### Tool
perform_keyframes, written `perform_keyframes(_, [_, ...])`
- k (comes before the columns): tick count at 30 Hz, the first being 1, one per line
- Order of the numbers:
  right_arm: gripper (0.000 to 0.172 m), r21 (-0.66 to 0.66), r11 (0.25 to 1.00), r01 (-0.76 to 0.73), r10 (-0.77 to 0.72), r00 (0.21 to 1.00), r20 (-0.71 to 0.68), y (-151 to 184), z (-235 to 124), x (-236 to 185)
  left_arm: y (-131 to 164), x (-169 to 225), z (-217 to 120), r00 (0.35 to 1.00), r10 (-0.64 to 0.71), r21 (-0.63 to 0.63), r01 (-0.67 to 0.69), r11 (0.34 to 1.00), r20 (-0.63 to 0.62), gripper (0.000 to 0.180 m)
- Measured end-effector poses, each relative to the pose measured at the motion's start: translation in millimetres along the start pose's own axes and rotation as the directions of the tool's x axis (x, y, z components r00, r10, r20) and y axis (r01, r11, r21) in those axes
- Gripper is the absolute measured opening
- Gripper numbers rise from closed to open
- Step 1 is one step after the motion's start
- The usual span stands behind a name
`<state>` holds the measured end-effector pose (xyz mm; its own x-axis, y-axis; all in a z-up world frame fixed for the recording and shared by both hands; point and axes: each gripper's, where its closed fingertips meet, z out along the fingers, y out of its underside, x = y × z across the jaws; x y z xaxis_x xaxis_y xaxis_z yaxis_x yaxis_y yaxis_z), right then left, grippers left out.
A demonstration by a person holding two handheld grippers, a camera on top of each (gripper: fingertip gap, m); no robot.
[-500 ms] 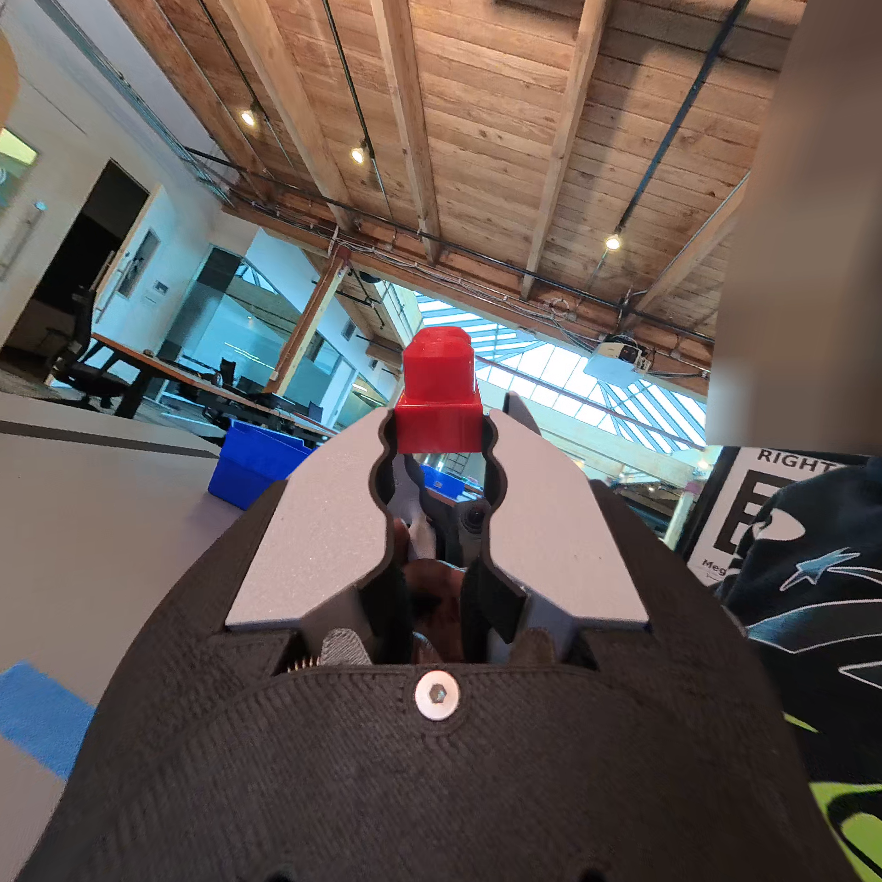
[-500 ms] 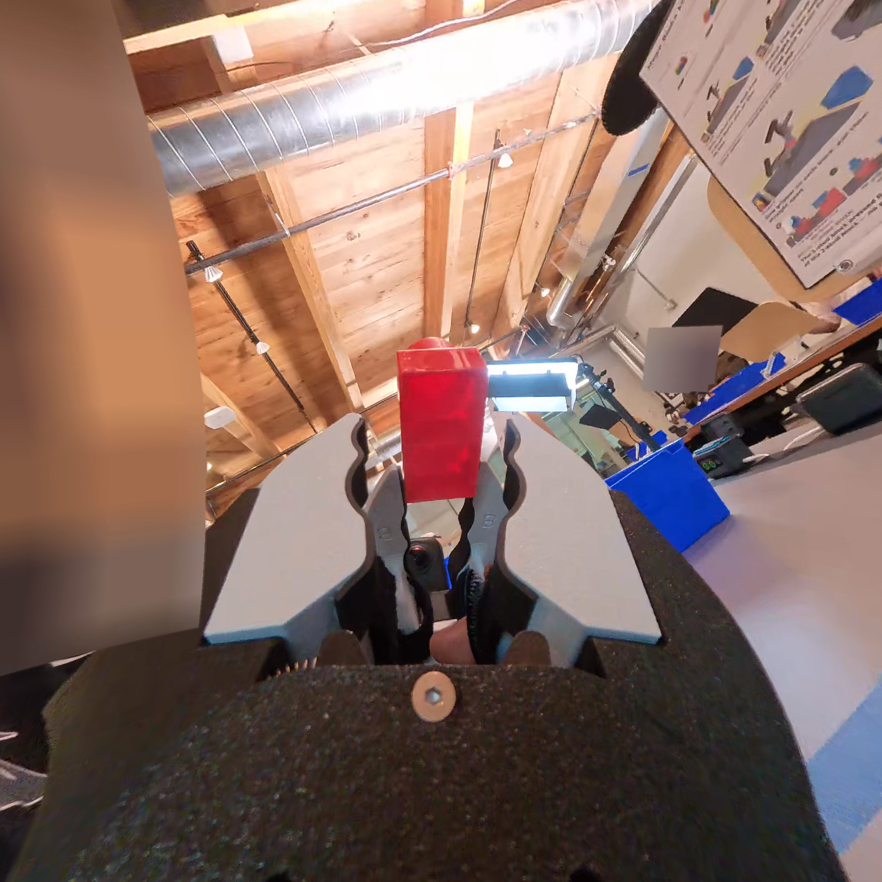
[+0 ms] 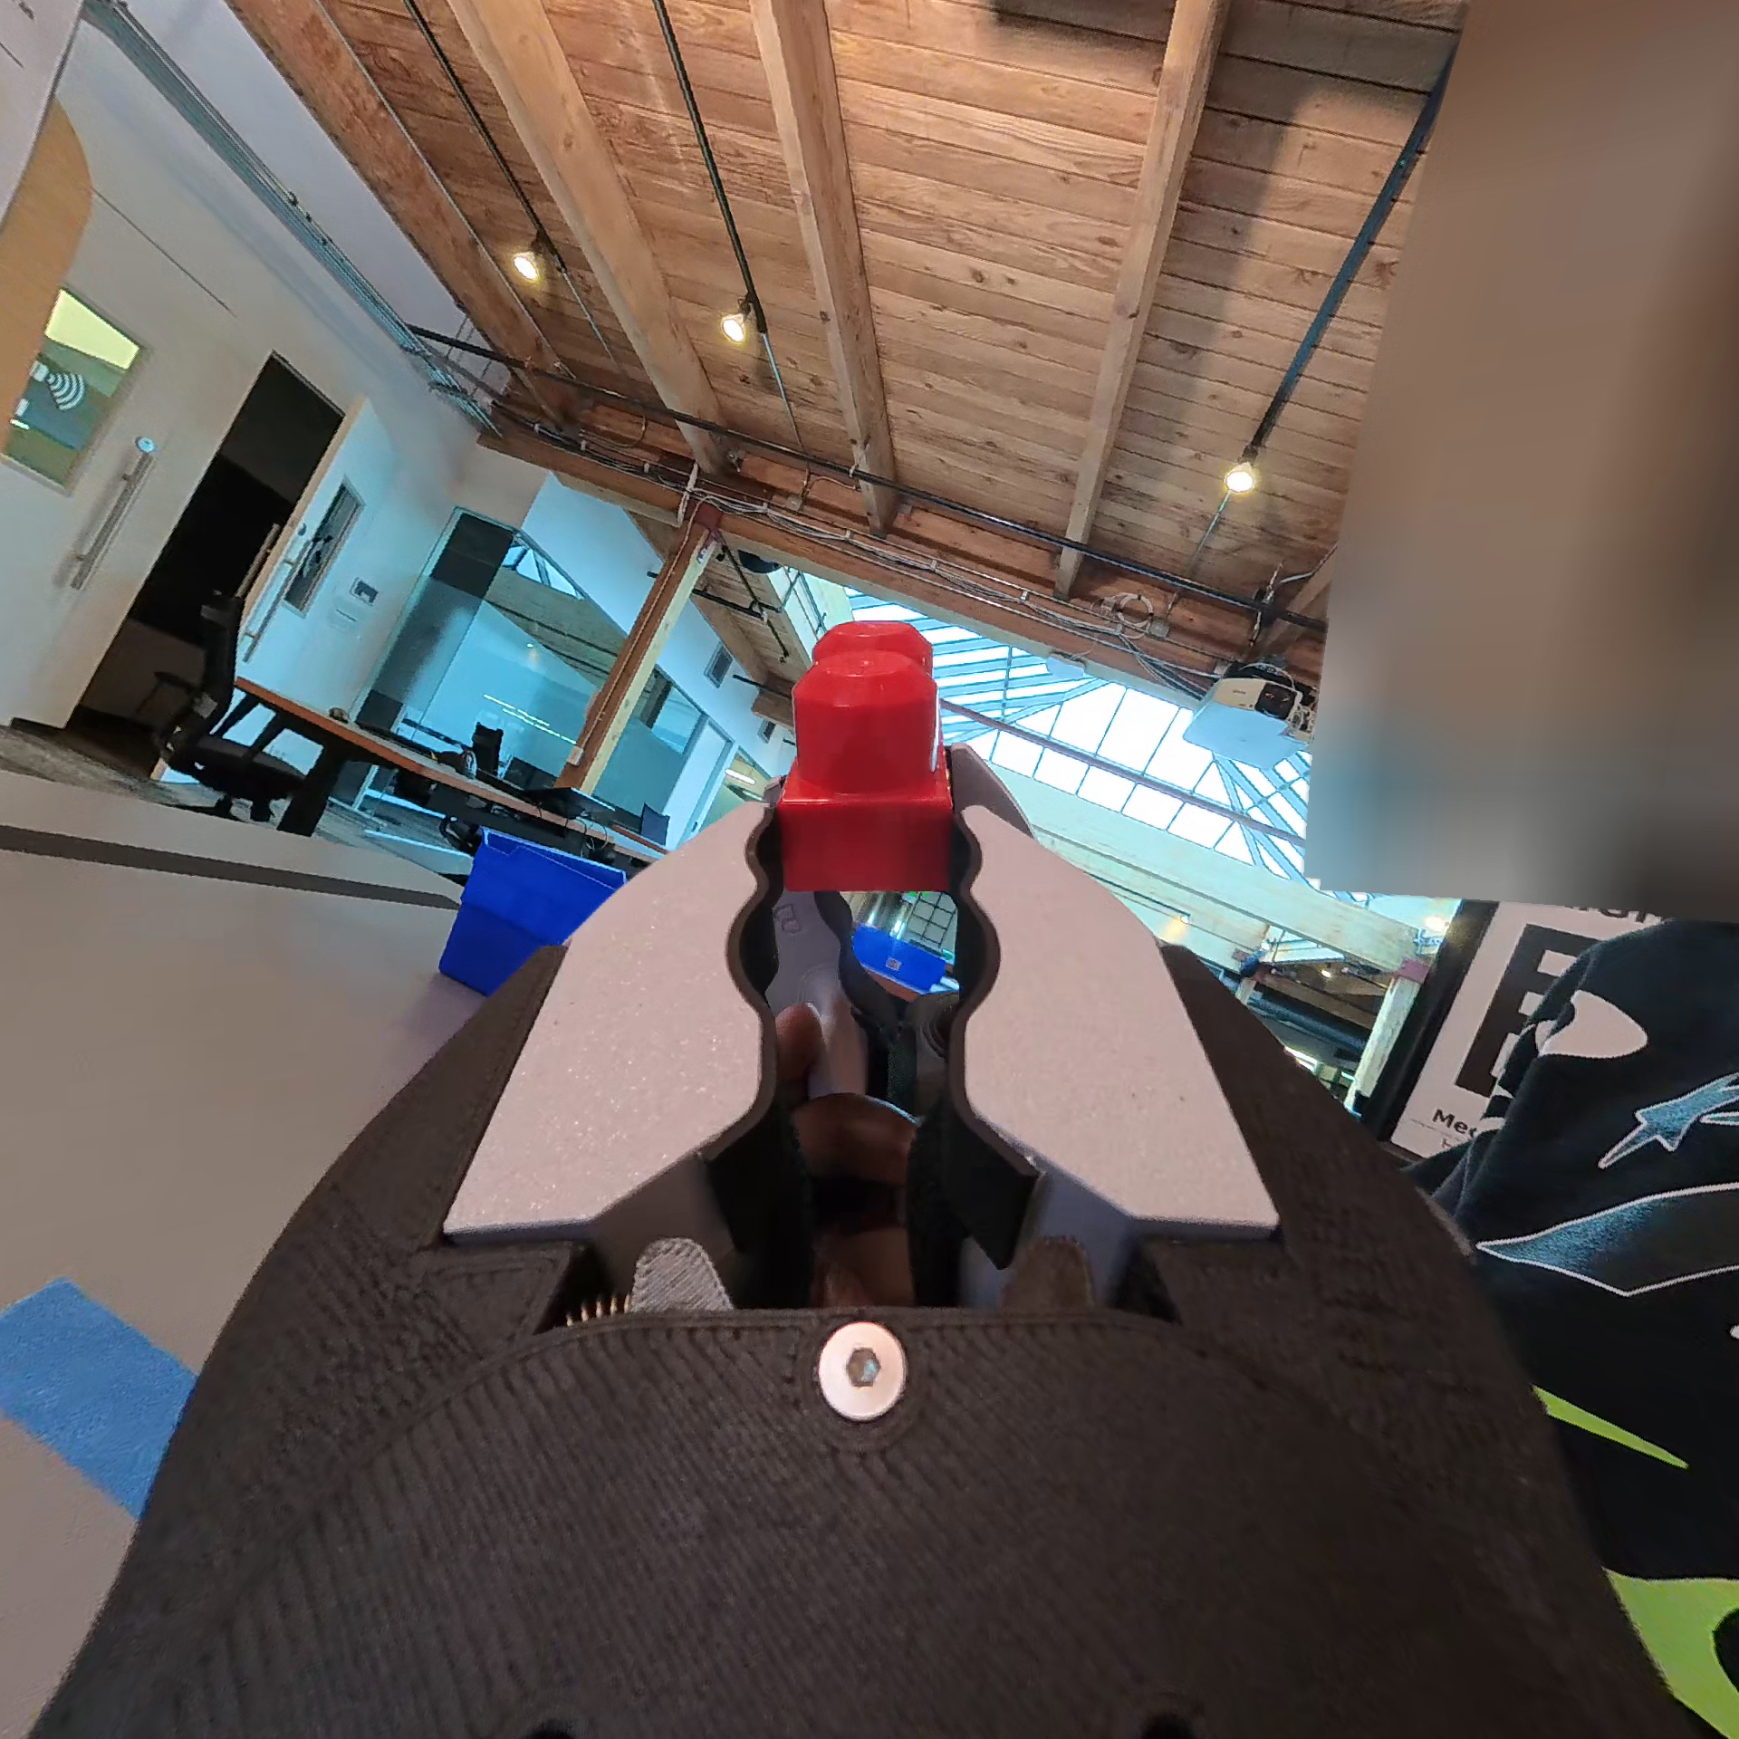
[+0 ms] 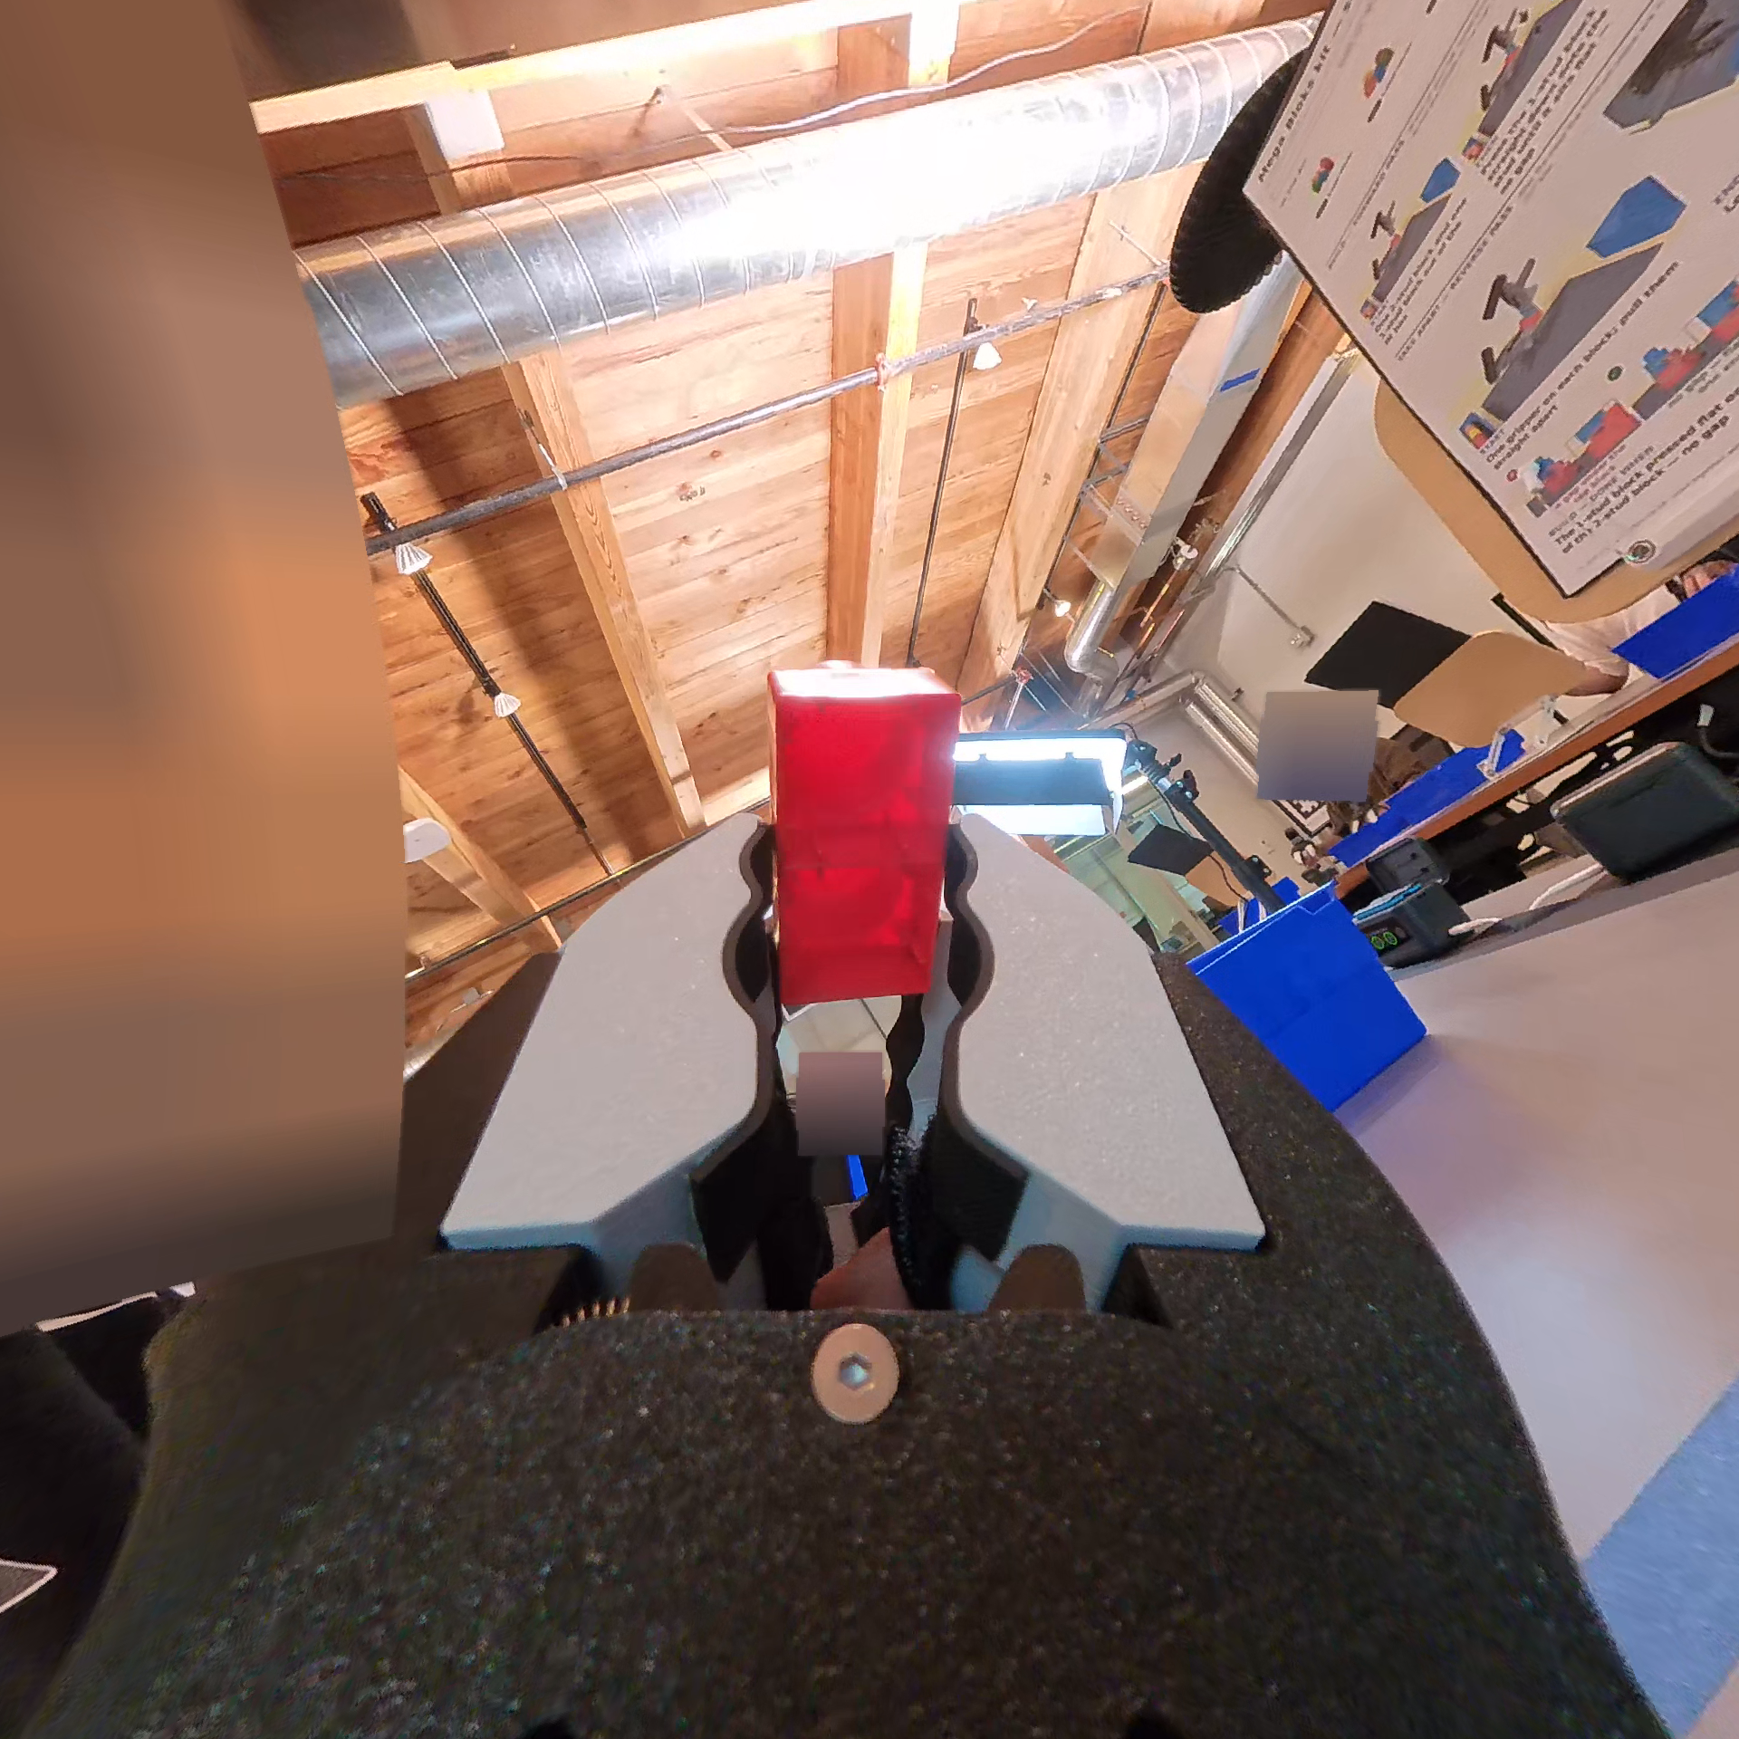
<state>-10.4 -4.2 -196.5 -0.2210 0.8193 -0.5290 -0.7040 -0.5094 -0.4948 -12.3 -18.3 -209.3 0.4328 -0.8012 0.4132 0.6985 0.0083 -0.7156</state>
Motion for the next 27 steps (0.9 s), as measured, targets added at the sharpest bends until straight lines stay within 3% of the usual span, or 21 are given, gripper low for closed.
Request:
perform_keyframes(4, [0.034,-0.028,0.999,0.020,-0.019,1.000,0.020,-4,-1,-3,3,4,3,1.000,-0.006,-0.059,0.005,0.998,-0.017,0.034])
perform_keyframes(7, [0.035,-0.057,0.996,0.070,-0.068,0.997,0.031,-22,-3,-8,-1,8,2,0.996,0.065,-0.162,-0.073,0.984,-0.055,0.047])
perform_keyframes(13, [0.035,-0.158,0.973,0.167,-0.152,0.983,0.103,-68,-20,-3,-6,-15,-27,0.915,0.402,-0.380,-0.384,0.842,-0.033,0.052])
perform_keyframes(17, [0.035,-0.199,0.951,0.237,-0.215,0.968,0.129,-76,-34,5,-19,-17,-49,0.858,0.512,-0.438,-0.476,0.762,-0.041,0.052])
perform_keyframes(19, [0.035,-0.196,0.951,0.240,-0.218,0.968,0.126,-76,-38,9,-51,-20,-63,0.796,0.603,-0.459,-0.552,0.696,-0.041,0.052])
perform_keyframes(21, [0.034,-0.179,0.956,0.232,-0.212,0.969,0.125,-78,-40,9,-101,-26,-80,0.731,0.682,-0.478,-0.607,0.635,-0.022,0.052])
perform_keyframes(24, [0.035,-0.178,0.950,0.256,-0.234,0.963,0.138,-78,-40,8,-172,-49,-113,0.706,0.708,-0.550,-0.584,0.598,0.019,0.052])
perform_keyframes(27, [0.035,-0.191,0.946,0.263,-0.237,0.960,0.149,-75,-40,6,-207,-125,-169,0.603,0.793,-0.798,-0.436,0.417,0.085,0.052])
